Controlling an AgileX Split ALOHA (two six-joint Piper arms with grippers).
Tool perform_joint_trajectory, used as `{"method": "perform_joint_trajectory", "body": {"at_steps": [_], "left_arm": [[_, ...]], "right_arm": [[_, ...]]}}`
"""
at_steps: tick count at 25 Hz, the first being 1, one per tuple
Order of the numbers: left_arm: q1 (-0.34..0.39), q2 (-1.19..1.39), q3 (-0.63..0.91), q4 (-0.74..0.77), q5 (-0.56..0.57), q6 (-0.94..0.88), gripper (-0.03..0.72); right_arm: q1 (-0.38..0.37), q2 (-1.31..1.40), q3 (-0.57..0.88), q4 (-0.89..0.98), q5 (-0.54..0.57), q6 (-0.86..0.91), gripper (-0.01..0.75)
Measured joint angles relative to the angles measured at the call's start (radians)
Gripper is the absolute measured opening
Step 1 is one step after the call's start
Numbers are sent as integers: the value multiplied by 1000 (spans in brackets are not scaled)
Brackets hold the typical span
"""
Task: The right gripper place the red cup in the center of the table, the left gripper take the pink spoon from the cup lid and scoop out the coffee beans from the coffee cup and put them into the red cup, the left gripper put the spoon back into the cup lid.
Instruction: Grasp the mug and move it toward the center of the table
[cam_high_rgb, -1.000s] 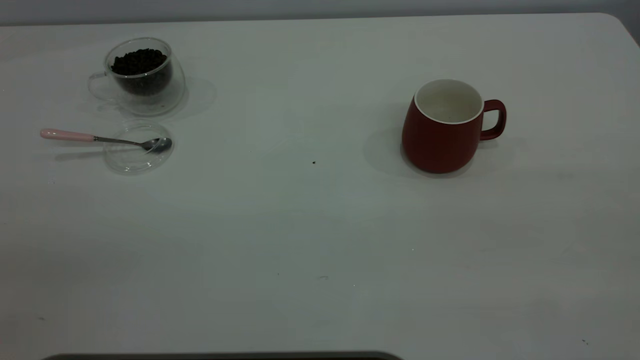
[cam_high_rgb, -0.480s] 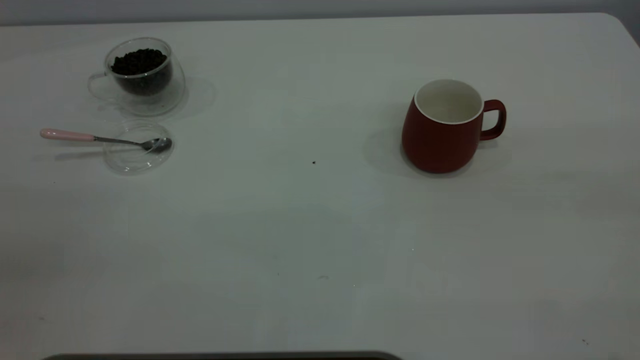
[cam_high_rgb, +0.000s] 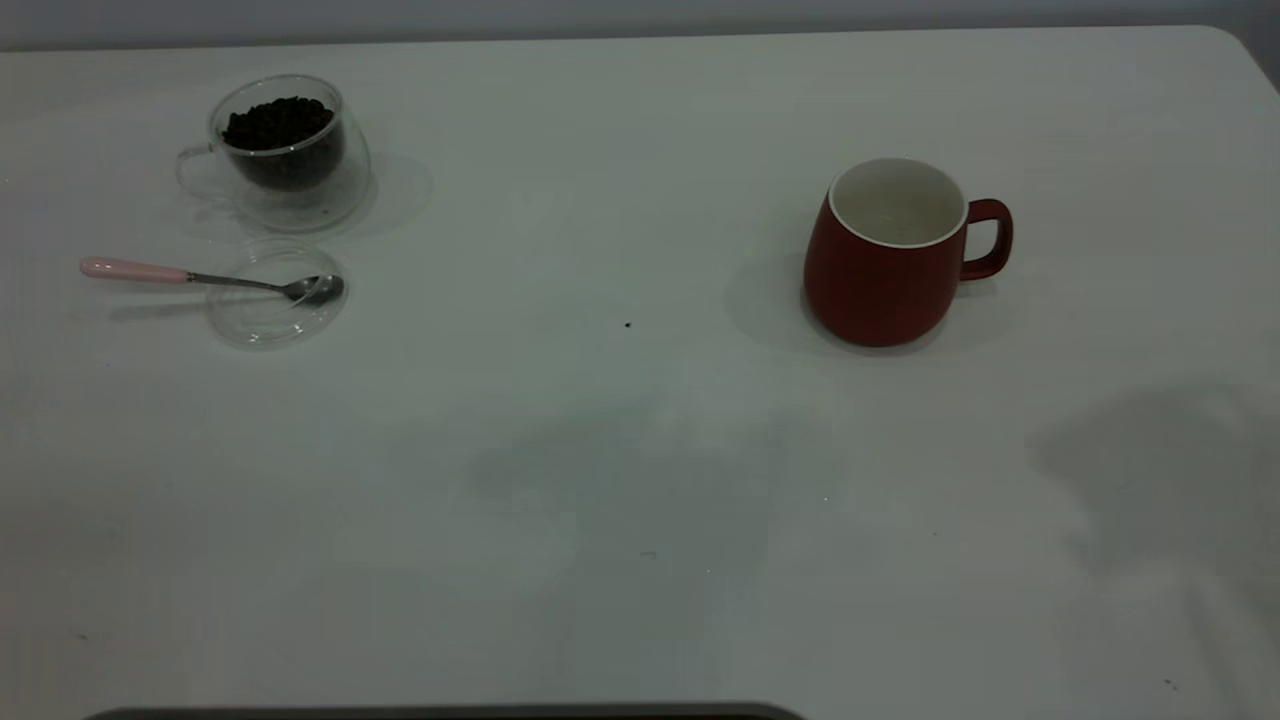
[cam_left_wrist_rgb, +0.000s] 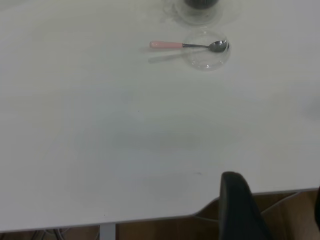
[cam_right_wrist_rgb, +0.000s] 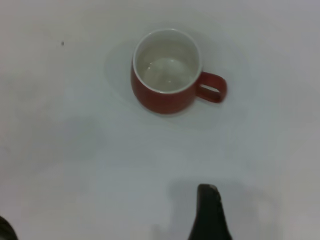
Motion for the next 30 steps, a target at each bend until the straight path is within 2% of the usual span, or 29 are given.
{"method": "perform_joint_trajectory", "body": {"at_steps": [5, 11, 16, 20, 23, 30], "left_arm": [[0, 0, 0, 0, 0, 0, 424], [0, 0, 0, 0, 0, 1, 424], [0, 0, 0, 0, 0, 1, 424], [0, 0, 0, 0, 0, 1, 424], [0, 0, 0, 0, 0, 1, 424], [0, 0, 0, 0, 0, 1, 424]], "right_arm": [[0, 322, -150, 75, -30, -242, 590], [0, 646, -330, 148, -53, -678, 590], [0, 823, -450, 287, -77, -1044, 590], [0, 913, -481, 404, -162, -1292, 590], [0, 949, -484, 430, -195, -1352, 590], [15, 996, -495, 486, -152, -1352, 590]]}}
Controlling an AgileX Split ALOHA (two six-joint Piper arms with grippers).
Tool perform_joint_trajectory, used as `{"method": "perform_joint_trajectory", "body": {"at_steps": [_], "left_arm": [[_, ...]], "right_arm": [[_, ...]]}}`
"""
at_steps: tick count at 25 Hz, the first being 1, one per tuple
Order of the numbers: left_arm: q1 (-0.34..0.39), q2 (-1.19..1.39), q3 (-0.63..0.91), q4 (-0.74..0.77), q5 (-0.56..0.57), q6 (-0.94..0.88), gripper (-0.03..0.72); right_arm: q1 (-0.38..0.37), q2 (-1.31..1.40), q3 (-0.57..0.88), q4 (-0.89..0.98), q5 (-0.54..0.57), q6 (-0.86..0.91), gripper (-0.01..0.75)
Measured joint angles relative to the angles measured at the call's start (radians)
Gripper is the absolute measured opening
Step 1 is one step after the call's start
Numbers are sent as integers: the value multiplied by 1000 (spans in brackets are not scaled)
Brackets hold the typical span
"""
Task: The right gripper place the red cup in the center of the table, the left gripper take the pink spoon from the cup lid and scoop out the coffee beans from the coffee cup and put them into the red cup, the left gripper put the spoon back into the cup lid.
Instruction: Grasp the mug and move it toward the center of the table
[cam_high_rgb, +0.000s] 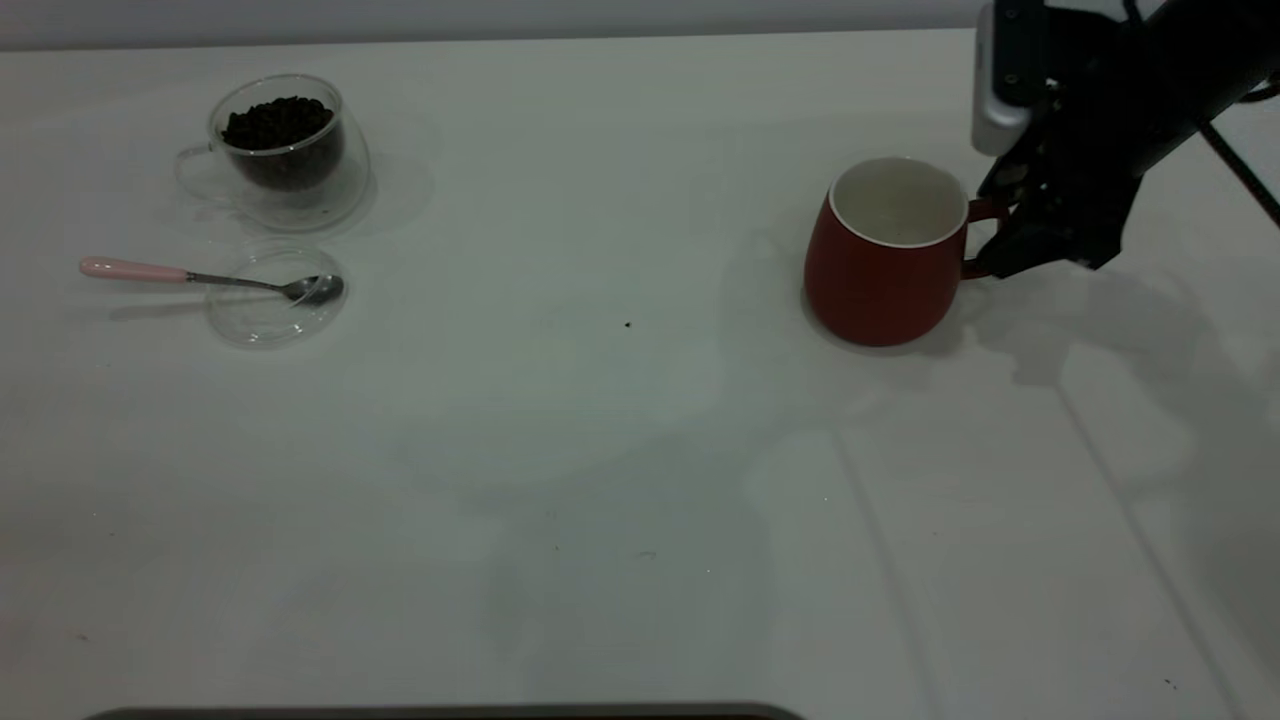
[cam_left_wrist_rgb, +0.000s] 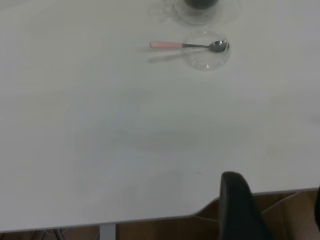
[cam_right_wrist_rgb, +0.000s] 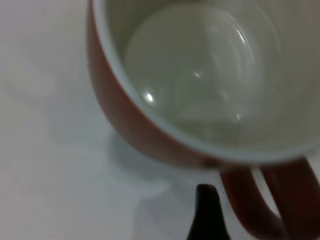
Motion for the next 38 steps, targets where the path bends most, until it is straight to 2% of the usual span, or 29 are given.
{"method": "perform_joint_trajectory", "body": {"at_steps": [3, 14, 19, 23, 26, 29, 32, 35, 38], "left_arm": [[0, 0, 0, 0, 0, 0, 424], [0, 0, 0, 0, 0, 1, 424], [0, 0, 0, 0, 0, 1, 424], [0, 0, 0, 0, 0, 1, 424], [0, 0, 0, 0, 0, 1, 424], [0, 0, 0, 0, 0, 1, 424], [0, 0, 0, 0, 0, 1, 424], [0, 0, 0, 0, 0, 1, 424], [0, 0, 0, 0, 0, 1, 424]], "right_arm": [[32, 29, -23, 52, 0, -1, 590], [228, 133, -180, 256, -3, -1, 590], [310, 153, -243, 286, -6, -1, 590], [336, 152, -247, 287, -5, -1, 590], [311, 126, -236, 283, -11, 36, 590], [270, 42, -186, 282, -23, 186, 590], [246, -96, -92, 283, 3, 462, 590], [246, -257, 11, 254, 139, 777, 590], [247, -410, 100, 79, 342, 990, 590]]}}
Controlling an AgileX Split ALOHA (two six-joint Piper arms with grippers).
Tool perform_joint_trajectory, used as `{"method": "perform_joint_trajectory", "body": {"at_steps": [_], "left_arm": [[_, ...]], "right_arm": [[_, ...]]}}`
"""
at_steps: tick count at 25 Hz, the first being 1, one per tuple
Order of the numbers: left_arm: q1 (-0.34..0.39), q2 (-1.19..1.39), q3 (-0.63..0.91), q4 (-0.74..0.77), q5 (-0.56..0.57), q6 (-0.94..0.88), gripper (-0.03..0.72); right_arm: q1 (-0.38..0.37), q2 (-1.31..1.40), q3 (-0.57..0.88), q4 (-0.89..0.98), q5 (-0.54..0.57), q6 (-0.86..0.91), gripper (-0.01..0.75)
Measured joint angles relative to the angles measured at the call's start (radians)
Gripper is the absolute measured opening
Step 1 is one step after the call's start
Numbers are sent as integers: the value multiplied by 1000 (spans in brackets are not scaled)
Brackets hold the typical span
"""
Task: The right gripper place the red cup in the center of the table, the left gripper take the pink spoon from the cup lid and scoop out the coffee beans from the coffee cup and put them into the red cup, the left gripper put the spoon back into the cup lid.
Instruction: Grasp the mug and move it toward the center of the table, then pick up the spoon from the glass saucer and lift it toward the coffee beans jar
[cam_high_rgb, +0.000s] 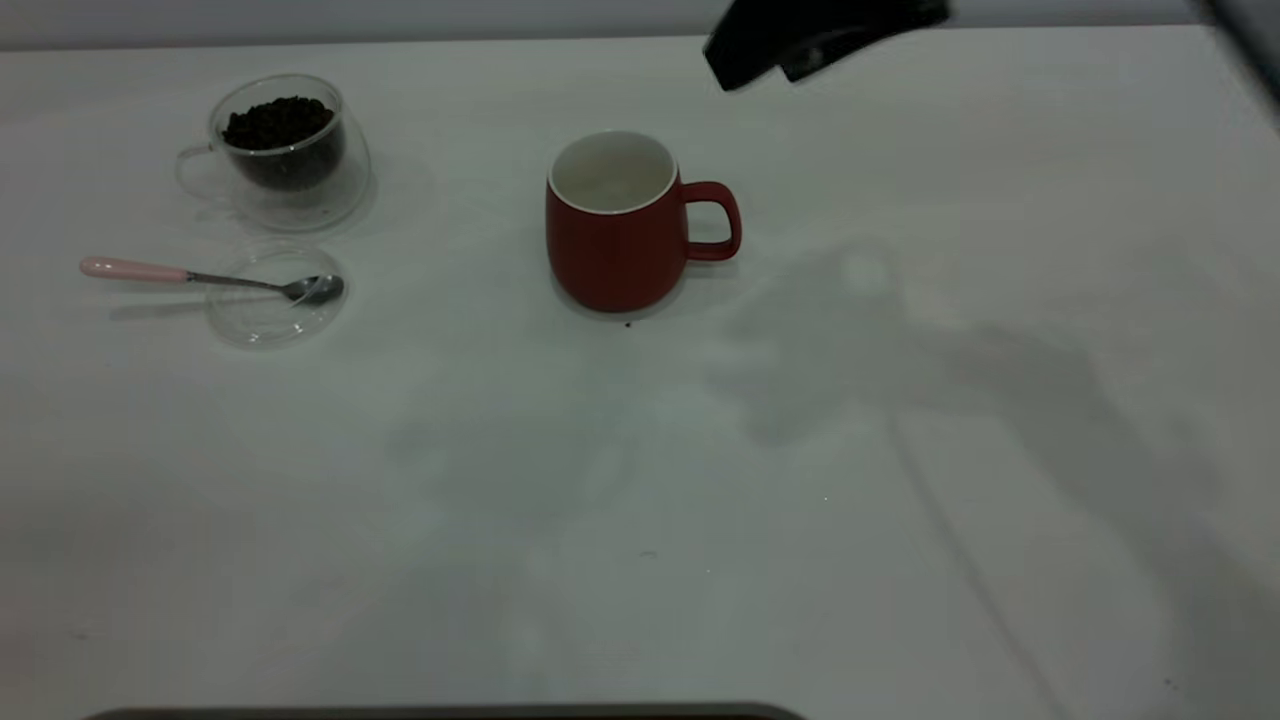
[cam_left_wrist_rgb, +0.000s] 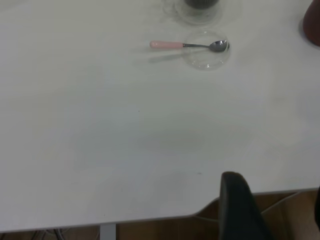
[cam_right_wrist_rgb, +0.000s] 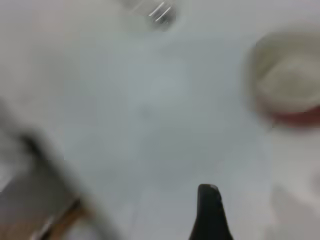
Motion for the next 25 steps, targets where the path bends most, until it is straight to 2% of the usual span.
{"method": "perform_joint_trajectory", "body": {"at_steps": [3, 5, 7, 10, 14, 19, 22, 25], "left_arm": [[0, 0, 0, 0, 0, 0, 424], [0, 0, 0, 0, 0, 0, 424], [0, 0, 0, 0, 0, -2, 424], [0, 0, 0, 0, 0, -2, 424], [0, 0, 0, 0, 0, -2, 424], [0, 0, 0, 0, 0, -1, 424], [0, 0, 0, 0, 0, -1, 424], [0, 0, 0, 0, 0, -1, 424]], "right_arm": [[0, -165, 88, -303, 217, 246, 590], [0, -272, 156, -515, 310, 457, 590], [0, -385, 227, -705, 369, 685, 590], [0, -551, 340, -907, 412, 907, 590], [0, -784, 470, -973, 409, 1038, 590], [-4, -1044, 630, -974, 383, 1079, 590], [-57, -1192, 684, -974, 380, 1081, 590], [-147, -1338, 686, -974, 376, 1084, 590]]}}
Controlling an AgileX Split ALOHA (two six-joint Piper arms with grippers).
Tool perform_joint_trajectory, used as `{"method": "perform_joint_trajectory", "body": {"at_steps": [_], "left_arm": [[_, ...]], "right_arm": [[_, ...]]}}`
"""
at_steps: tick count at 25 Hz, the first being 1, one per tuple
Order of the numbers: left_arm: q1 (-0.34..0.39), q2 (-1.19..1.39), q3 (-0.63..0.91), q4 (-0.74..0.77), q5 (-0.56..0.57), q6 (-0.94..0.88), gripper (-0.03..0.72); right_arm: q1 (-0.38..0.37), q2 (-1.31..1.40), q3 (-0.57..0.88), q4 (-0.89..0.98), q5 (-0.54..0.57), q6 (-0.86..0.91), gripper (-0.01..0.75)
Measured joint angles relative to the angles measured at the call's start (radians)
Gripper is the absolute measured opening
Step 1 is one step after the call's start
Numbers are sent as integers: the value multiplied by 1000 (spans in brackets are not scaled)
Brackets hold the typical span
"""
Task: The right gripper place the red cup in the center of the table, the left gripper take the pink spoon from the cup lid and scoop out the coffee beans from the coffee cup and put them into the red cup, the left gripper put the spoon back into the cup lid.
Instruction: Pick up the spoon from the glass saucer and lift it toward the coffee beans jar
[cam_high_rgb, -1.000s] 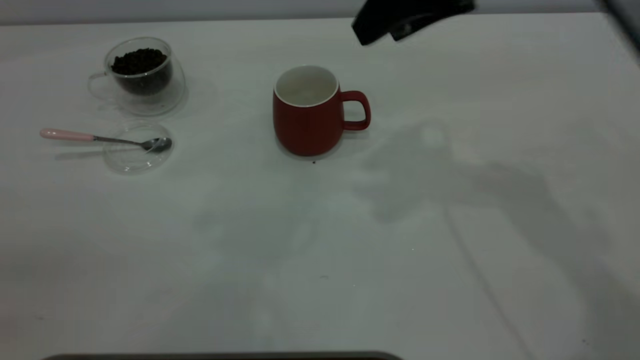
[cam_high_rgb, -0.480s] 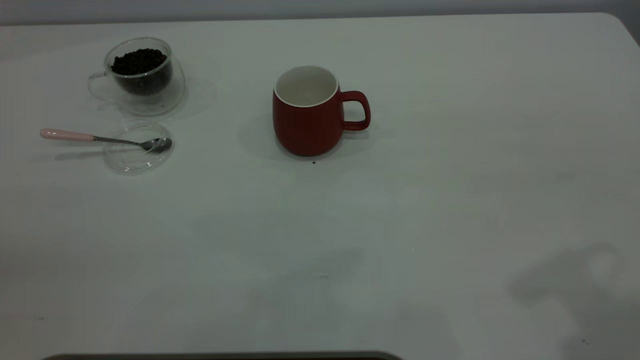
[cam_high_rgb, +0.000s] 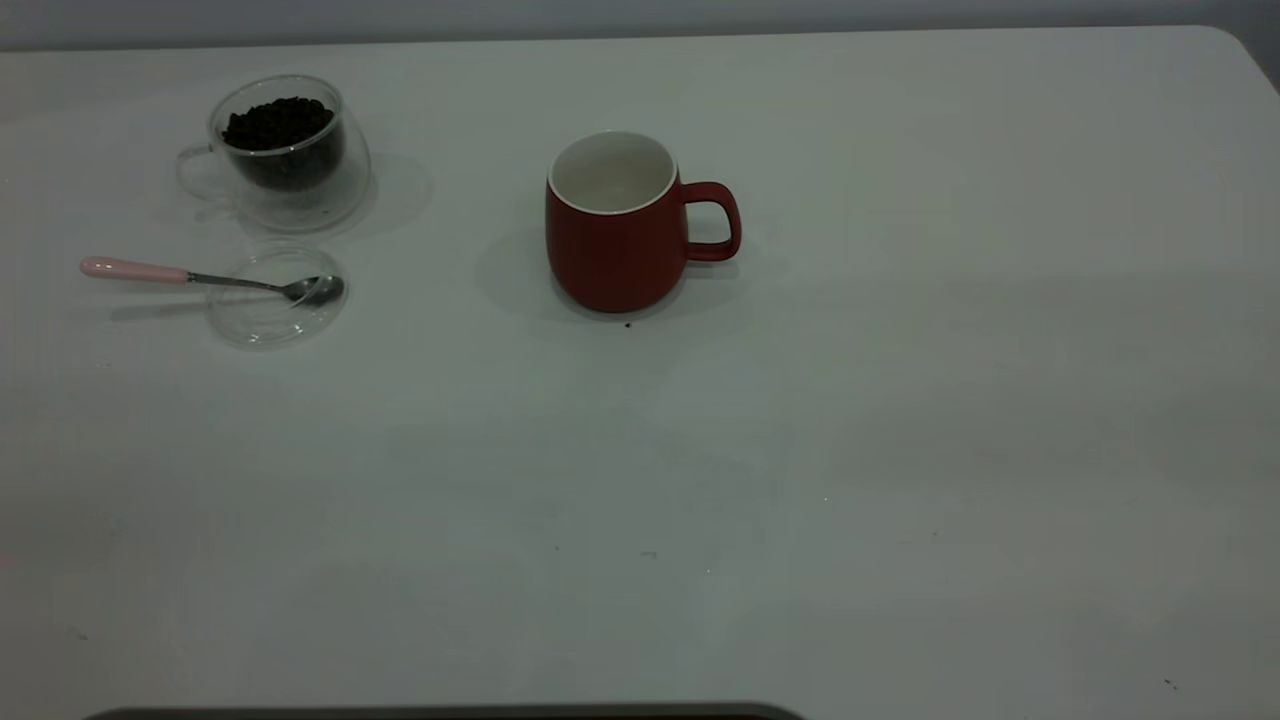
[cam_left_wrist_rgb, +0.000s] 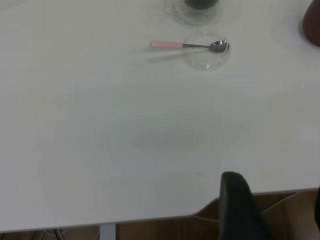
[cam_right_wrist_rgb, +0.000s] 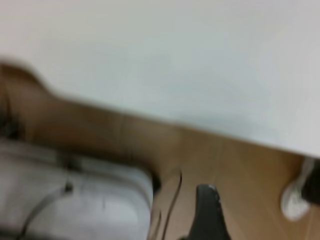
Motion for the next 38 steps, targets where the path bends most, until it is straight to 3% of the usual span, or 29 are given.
{"method": "perform_joint_trajectory", "body": {"at_steps": [5, 11, 38], "left_arm": [[0, 0, 0, 0, 0, 0, 424], [0, 0, 0, 0, 0, 0, 424], [0, 0, 0, 0, 0, 1, 424]], "right_arm": [[-102, -268, 0, -1, 9, 1, 590], [-110, -529, 0, -1, 26, 1, 590], [-111, -542, 0, -1, 30, 3, 590]]}}
